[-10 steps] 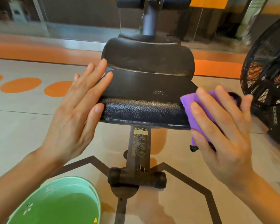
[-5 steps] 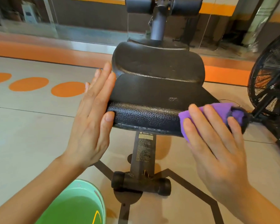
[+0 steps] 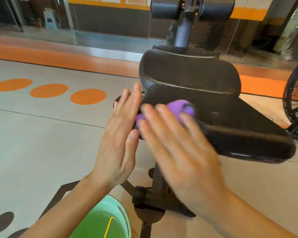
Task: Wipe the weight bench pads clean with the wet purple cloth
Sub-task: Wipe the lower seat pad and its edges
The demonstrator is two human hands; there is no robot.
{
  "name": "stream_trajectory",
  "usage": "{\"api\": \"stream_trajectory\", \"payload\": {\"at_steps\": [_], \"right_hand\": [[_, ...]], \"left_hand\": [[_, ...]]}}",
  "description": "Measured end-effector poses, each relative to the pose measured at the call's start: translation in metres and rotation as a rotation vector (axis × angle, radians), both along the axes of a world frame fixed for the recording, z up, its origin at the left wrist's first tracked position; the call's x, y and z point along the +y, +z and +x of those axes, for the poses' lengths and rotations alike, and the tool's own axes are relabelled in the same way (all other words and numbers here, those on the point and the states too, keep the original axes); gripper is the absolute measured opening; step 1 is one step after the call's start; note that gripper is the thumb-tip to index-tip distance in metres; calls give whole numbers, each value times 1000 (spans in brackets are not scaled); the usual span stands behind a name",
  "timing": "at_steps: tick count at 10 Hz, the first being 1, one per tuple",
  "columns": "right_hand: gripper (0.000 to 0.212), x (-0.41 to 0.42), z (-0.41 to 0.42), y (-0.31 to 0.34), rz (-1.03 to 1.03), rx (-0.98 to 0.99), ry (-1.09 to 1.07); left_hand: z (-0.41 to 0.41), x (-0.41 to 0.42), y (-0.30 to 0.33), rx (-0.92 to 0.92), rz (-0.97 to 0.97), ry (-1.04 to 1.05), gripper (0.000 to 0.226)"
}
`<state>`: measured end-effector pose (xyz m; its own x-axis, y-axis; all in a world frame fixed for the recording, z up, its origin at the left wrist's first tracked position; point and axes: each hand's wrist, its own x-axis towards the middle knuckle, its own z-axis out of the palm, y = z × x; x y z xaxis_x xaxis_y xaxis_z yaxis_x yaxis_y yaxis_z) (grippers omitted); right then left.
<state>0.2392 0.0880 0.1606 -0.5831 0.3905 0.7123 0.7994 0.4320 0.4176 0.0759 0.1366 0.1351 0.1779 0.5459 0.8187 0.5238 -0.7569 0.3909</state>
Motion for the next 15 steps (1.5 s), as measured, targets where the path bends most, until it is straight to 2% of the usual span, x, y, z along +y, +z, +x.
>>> {"api": "stream_trajectory", "payload": {"at_steps": [1,2,3,4,5,6,7,8,9,10,11,12,13,14,15], "right_hand": [[44,4,10,6,-28,-132,-39],[58,-11,84,-5,-240,-162,-222],[52,-12,60,-2,-190,9,-142],[42,2,-2,8,-69,-38,43],[41,0,22,8,-91,-77,34],[45,-21,83,4,-142,-96,-60],[46,-31,115,10,-231,-109,-108],[43,-29,127,32,-332,35,-148],[49,-45,119,67,-530,287,-151],[41,-53,116,78,-638,532,-117],[39,-42,97,103,-744,749,-160],[45,-31,89,103,-817,882,-238],[44,-24,79,96,-913,905,-310],[42,-23,51,85,-834,778,-417],[45,-16,14,85,-930,637,-350]], "left_hand": [[-2,-3,0,-33,-36,5,55],[-3,-7,-3,-18,-39,19,54],[1,-10,1,-40,-60,11,54],[2,-13,-1,-73,-89,-8,54],[1,-12,3,-67,-84,12,51],[7,-26,11,-50,-101,43,55],[14,-15,38,91,-96,126,52],[10,21,52,367,-70,308,68],[14,-15,78,404,-327,213,58],[22,-38,95,301,-408,129,53],[29,-26,105,383,-498,129,54],[32,-23,100,442,-608,146,54],[33,-24,99,455,-669,161,54],[36,-24,102,471,-717,171,54],[38,-25,104,492,-763,194,54]]}}
